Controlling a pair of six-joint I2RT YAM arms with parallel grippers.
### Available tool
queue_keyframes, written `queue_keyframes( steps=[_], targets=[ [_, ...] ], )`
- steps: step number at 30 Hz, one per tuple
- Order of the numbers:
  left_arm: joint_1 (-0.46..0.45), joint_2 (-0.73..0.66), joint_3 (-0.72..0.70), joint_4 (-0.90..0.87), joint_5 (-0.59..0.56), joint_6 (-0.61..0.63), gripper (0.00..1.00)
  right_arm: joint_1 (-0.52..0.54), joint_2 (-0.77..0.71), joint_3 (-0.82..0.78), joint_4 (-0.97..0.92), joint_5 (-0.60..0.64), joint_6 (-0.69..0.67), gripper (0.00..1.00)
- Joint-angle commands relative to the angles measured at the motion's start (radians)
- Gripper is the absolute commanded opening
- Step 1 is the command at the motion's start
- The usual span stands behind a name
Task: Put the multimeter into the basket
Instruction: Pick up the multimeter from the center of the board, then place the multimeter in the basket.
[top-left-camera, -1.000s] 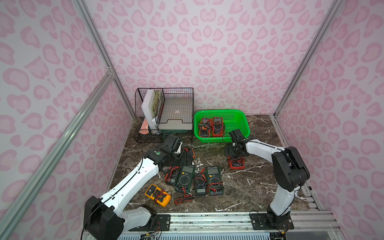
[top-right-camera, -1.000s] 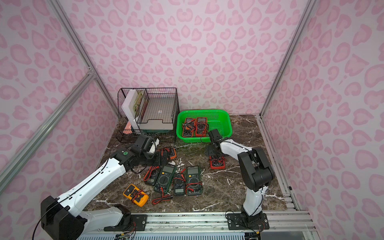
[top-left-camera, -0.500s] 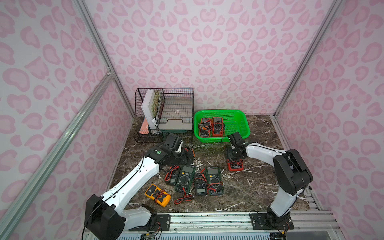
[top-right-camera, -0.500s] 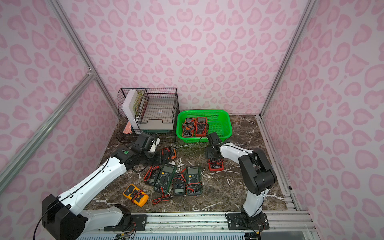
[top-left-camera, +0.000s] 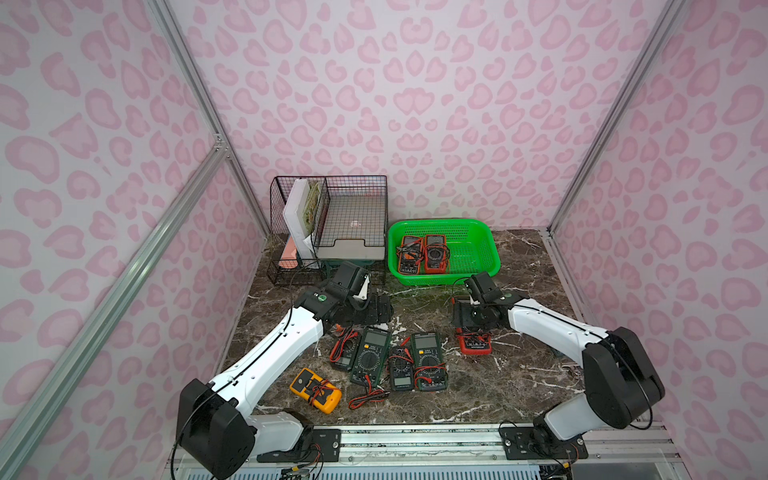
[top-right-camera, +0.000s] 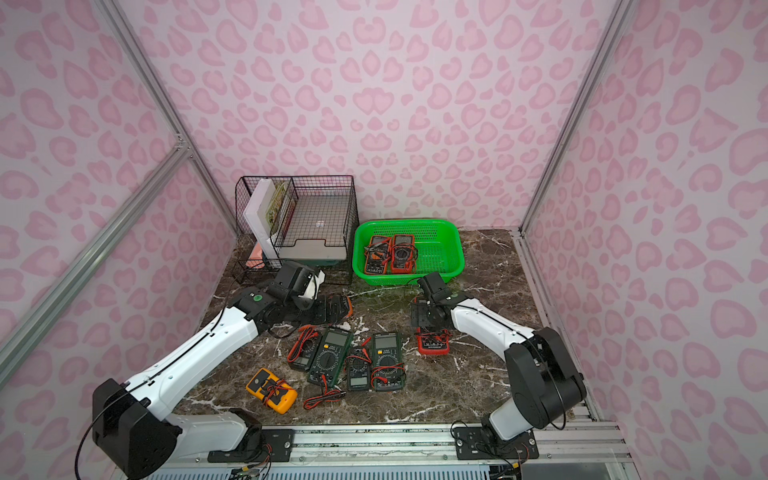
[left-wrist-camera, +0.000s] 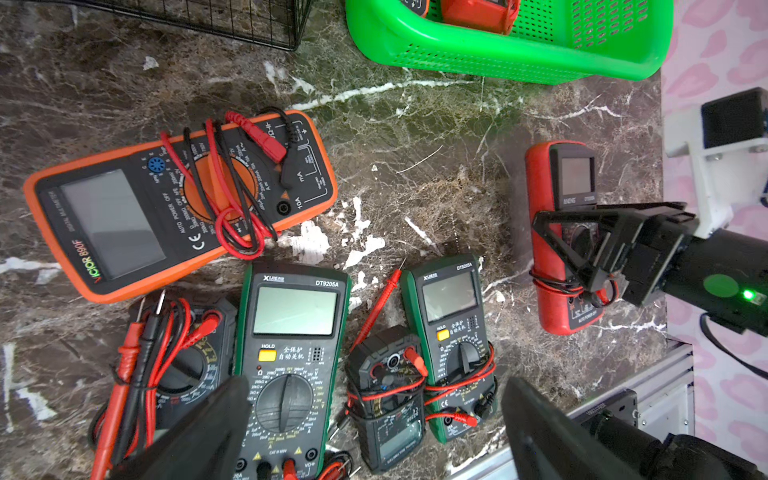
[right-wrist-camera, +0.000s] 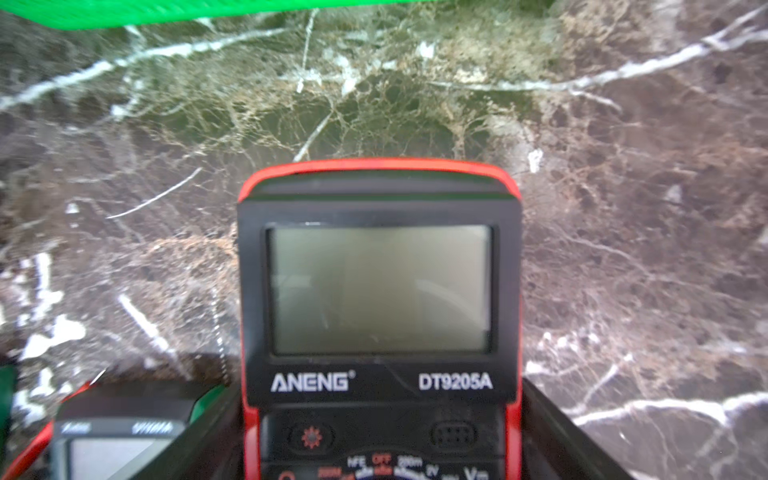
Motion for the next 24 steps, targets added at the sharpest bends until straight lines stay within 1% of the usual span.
queue_keyframes(
  steps=[1, 7, 13, 17, 24],
  targets=[
    [0.001, 0.016, 0.030, 0.027, 0.012, -0.011, 0.98, 0.001, -0.055, -0.002, -0.023, -0.015, 0.034, 0.57],
    [0.001, 0.065, 0.106, 0.032, 0.025, -0.027, 0.99, 0.000, -0.157, 0.036, -0.055, -0.026, 0.041, 0.57],
    [0.001, 0.116, 0.180, 0.040, 0.025, -0.037, 0.99, -0.032, -0.181, 0.126, 0.000, -0.030, 0.038, 0.57],
    [0.000, 0.150, 0.215, 0.042, 0.027, -0.036, 0.99, -0.082, -0.131, 0.213, 0.050, -0.056, 0.037, 0.57],
    [0.001, 0.192, 0.252, 0.041, 0.027, -0.026, 0.99, -0.136, 0.021, 0.400, 0.127, -0.053, 0.010, 0.57]
  ],
)
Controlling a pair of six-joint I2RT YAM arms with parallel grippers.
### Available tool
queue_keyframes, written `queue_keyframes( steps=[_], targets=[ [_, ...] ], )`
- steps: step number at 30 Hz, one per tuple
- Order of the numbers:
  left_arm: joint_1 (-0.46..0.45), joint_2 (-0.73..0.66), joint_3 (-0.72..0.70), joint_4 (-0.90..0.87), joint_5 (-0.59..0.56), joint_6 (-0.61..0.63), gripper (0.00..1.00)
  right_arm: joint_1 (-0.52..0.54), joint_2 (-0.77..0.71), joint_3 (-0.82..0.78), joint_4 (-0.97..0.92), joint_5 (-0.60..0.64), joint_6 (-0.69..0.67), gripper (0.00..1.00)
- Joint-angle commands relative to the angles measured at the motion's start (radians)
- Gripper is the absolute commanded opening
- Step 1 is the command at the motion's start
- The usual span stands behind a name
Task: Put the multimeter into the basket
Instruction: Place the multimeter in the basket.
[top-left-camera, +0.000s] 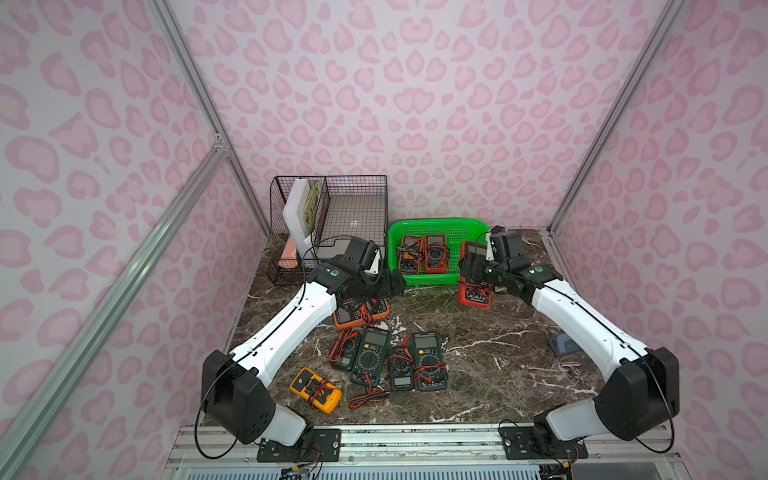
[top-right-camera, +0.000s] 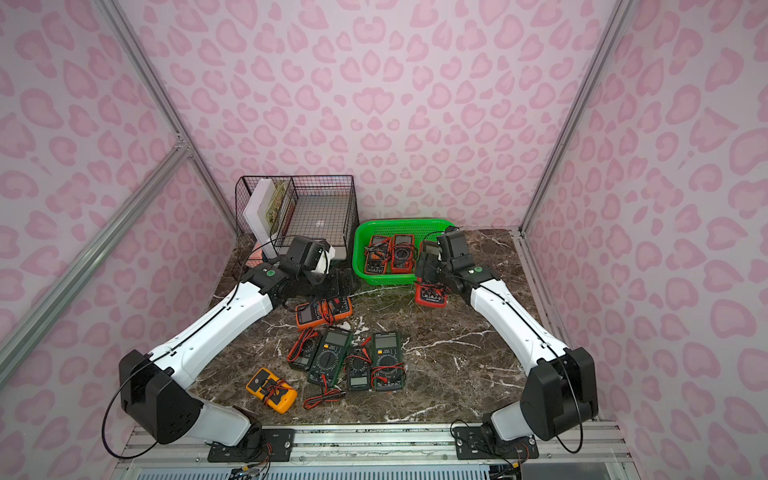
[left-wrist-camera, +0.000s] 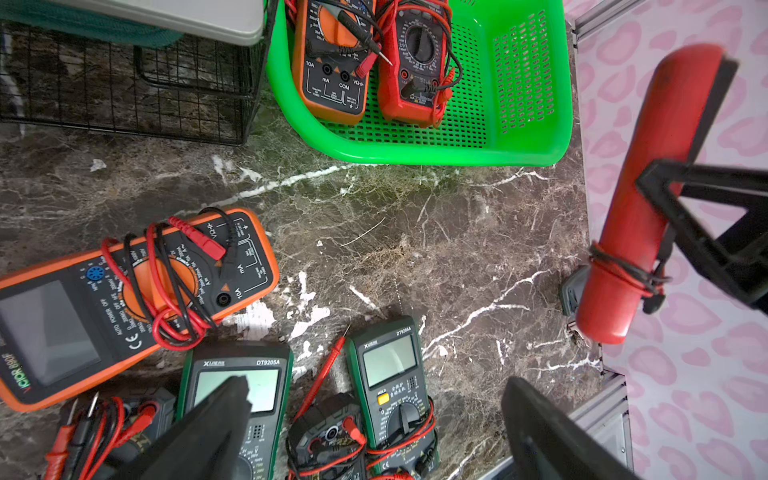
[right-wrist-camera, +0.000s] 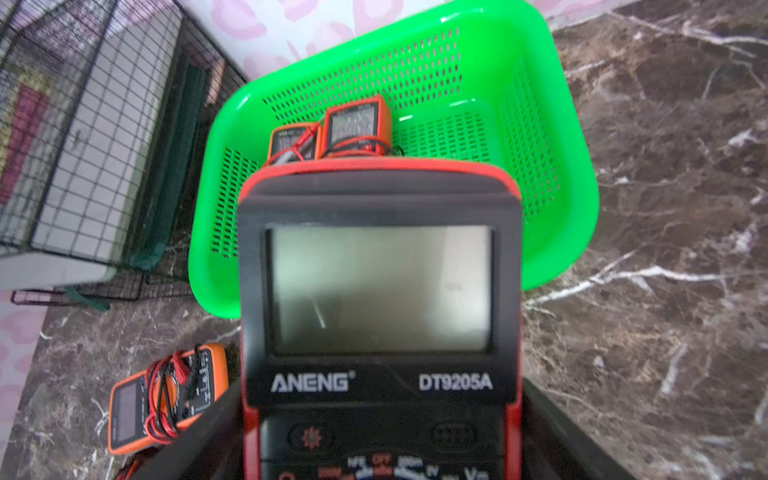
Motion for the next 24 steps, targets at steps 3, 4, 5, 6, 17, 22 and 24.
queue_keyframes(
  steps=[3, 4, 5, 6, 17, 22, 24],
  targets=[
    [0.001, 0.023, 0.020, 0.003, 0.005, 0.013, 0.99, -0.029, 0.096, 0.126, 0.125, 0.014, -0.029, 0.57],
    [0.001, 0.026, 0.021, 0.003, 0.005, 0.013, 0.99, -0.033, 0.120, 0.146, 0.139, 0.019, -0.031, 0.57],
    [0.001, 0.029, 0.022, 0.002, 0.007, 0.012, 0.99, -0.038, 0.138, 0.164, 0.150, 0.022, -0.032, 0.57],
    [0.000, 0.033, 0.022, 0.002, 0.009, 0.012, 0.99, -0.044, 0.159, 0.184, 0.162, 0.028, -0.033, 0.57],
    [0.001, 0.042, 0.018, -0.027, 0.027, -0.005, 0.99, -0.070, 0.387, 0.351, 0.305, 0.113, -0.116, 0.57],
    [0.001, 0.038, 0.022, -0.047, 0.028, -0.007, 0.98, -0.081, 0.487, 0.405, 0.341, 0.157, -0.186, 0.57],
    [0.001, 0.036, 0.022, -0.053, 0.028, -0.008, 0.98, -0.092, 0.522, 0.421, 0.343, 0.159, -0.203, 0.57]
  ],
)
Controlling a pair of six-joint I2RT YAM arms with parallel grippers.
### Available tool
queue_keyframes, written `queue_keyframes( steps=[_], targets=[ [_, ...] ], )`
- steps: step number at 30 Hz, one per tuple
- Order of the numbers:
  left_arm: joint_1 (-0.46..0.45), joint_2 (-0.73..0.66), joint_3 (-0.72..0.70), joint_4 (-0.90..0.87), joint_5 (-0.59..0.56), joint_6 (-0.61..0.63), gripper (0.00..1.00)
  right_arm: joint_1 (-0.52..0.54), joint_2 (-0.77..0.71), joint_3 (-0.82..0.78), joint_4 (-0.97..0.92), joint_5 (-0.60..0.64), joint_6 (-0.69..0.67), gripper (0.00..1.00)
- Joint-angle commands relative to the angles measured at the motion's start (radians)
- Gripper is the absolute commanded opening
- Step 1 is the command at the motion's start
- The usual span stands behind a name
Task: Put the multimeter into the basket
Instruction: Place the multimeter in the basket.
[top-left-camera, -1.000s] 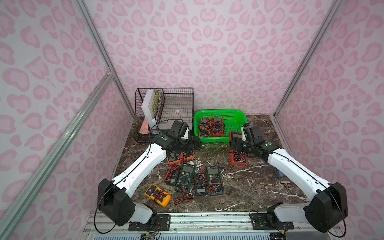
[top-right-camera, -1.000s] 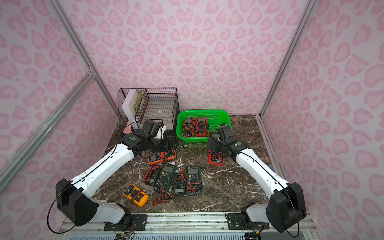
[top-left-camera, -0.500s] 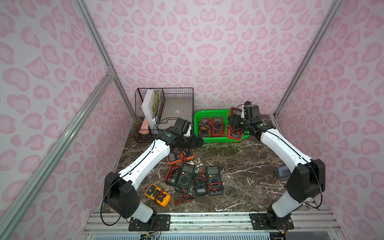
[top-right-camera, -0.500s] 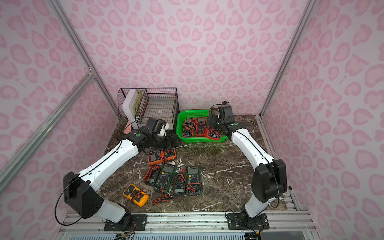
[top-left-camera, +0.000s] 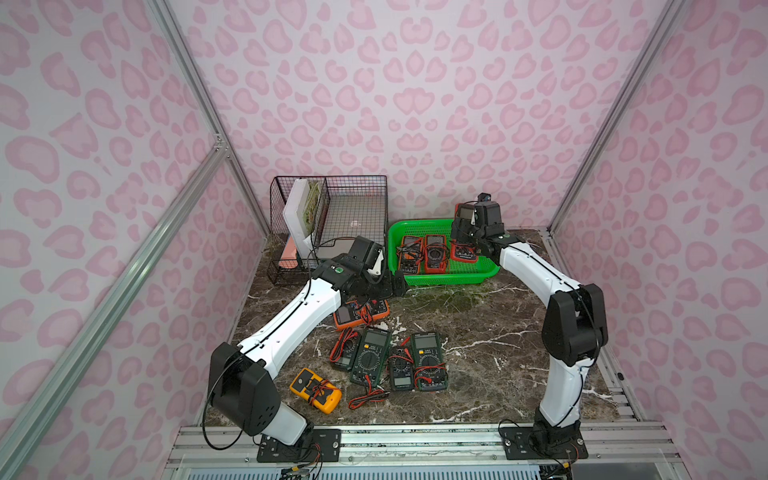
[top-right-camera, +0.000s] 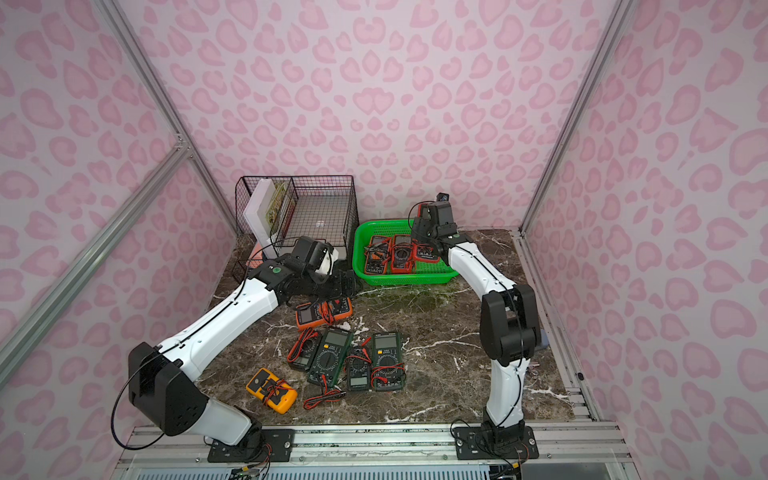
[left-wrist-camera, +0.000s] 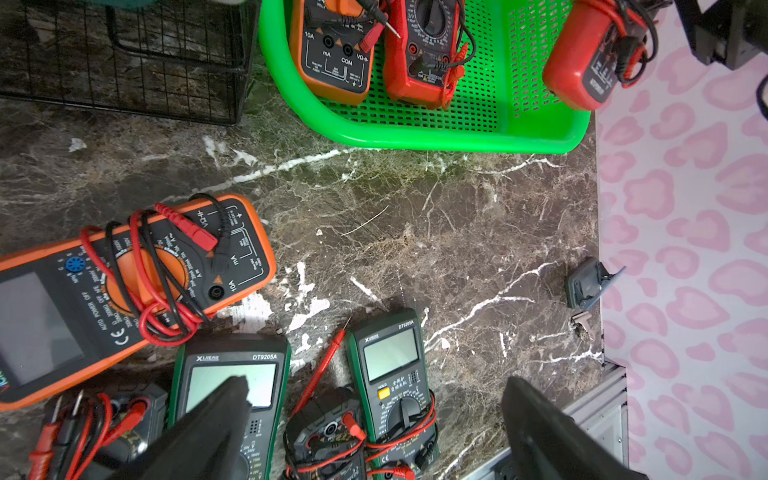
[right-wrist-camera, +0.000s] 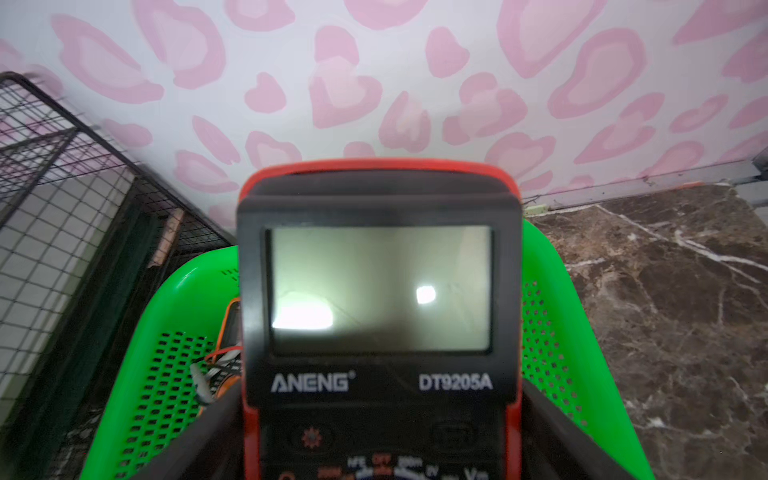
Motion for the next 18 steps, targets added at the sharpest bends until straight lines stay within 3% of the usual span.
queue_keyframes(
  steps=[1, 13, 16, 18],
  targets=[
    [0.001, -0.003, 0.007, -0.022, 0.007, -0.004, 0.99, -0.015, 0.041, 0.035, 0.077, 0.038, -0.055, 0.57],
    [0.001, 0.001, -0.004, -0.027, 0.008, -0.007, 0.99, -0.033, 0.234, 0.160, -0.028, -0.006, -0.095, 0.60],
    [0.001, 0.007, -0.002, -0.021, 0.009, -0.010, 0.99, -0.033, 0.255, 0.163, -0.067, 0.006, -0.098, 0.70],
    [0.001, 0.009, 0.001, -0.017, 0.012, -0.011, 0.99, -0.032, 0.266, 0.167, -0.102, 0.030, -0.080, 0.83]
  ],
)
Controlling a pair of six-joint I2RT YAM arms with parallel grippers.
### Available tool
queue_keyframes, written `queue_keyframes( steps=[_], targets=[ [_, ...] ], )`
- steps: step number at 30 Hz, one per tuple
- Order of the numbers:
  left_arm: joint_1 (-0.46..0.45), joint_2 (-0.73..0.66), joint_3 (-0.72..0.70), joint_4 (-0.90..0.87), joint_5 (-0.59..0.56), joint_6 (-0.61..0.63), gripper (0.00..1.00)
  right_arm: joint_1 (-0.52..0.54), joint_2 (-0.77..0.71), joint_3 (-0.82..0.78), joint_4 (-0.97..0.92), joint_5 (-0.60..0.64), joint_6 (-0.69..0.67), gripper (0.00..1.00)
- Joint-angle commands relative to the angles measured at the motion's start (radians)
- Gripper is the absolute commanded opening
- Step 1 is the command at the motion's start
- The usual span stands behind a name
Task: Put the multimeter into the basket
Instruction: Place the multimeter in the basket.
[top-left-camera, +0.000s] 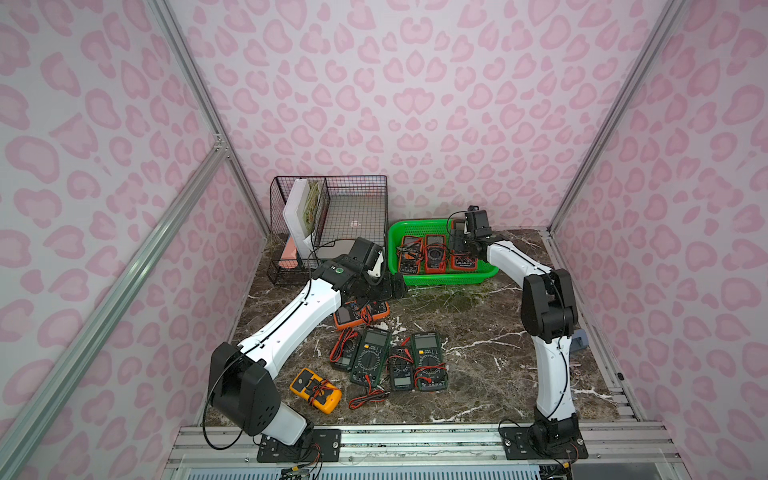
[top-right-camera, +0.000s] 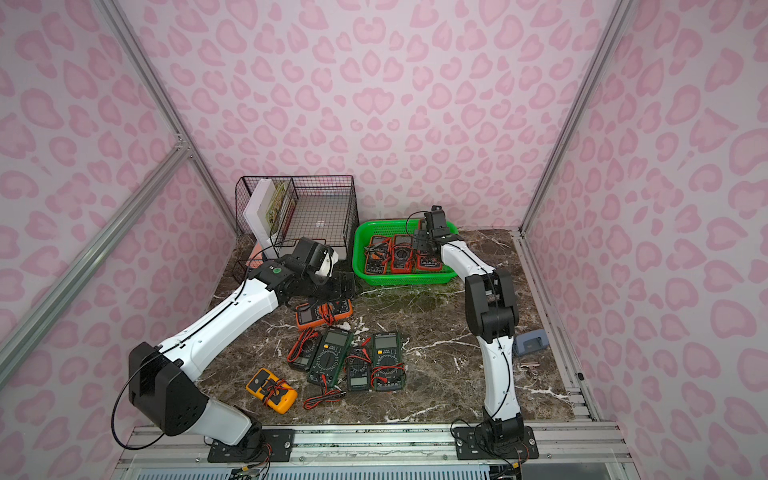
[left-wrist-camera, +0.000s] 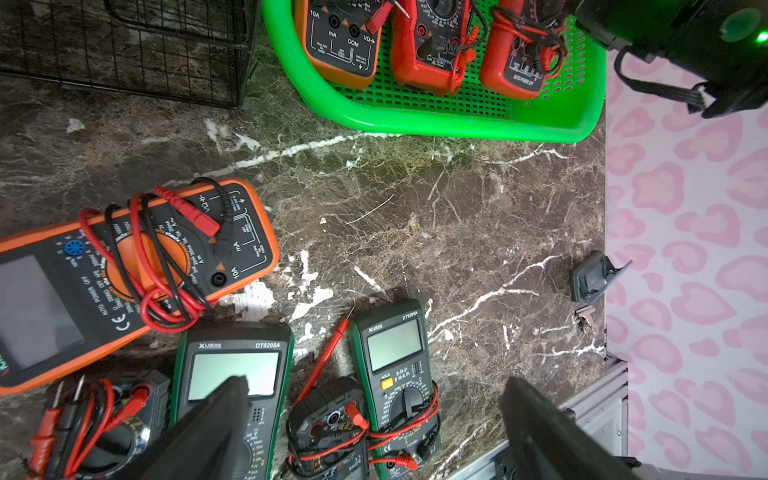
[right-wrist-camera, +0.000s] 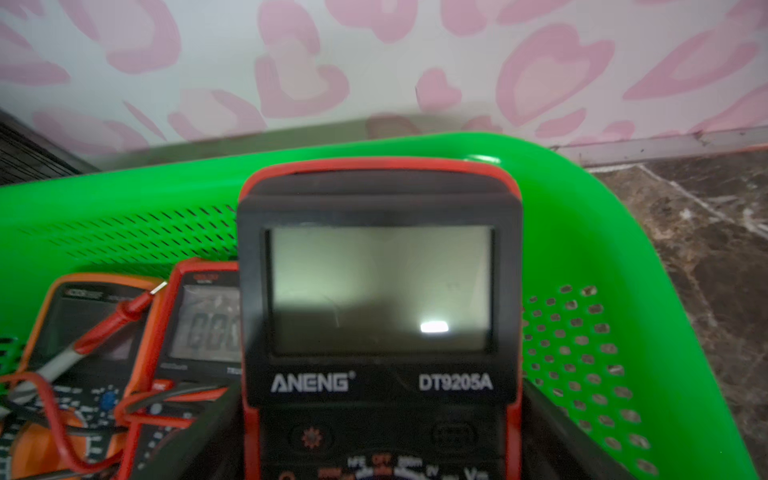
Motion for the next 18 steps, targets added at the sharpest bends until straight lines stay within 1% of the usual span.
queue_keyframes(
  steps=[1, 3, 4, 8, 13, 18],
  targets=[
    [0.001, 0.009, 0.006, -0.001, 0.006, -0.008, 0.99, -0.001, 0.007, 0.015, -0.043, 0.046, 0.007, 0.88],
    [0.001, 0.011, 0.007, 0.004, 0.009, -0.009, 0.99, -0.002, 0.011, 0.019, -0.068, 0.052, 0.017, 0.97],
    [0.001, 0.014, 0.007, 0.004, 0.012, -0.008, 0.98, -0.003, 0.011, 0.019, -0.075, 0.052, 0.022, 0.99],
    [0.001, 0.022, 0.011, 0.013, 0.020, -0.011, 0.99, -0.003, 0.010, 0.027, -0.086, 0.031, 0.034, 0.99],
    [0.001, 0.020, 0.006, 0.017, 0.024, -0.014, 0.98, -0.004, 0.017, 0.082, -0.132, 0.002, 0.042, 0.99],
    [0.001, 0.013, 0.003, 0.021, 0.019, -0.014, 0.99, -0.005, -0.038, 0.072, -0.128, -0.035, 0.066, 0.99]
  ],
)
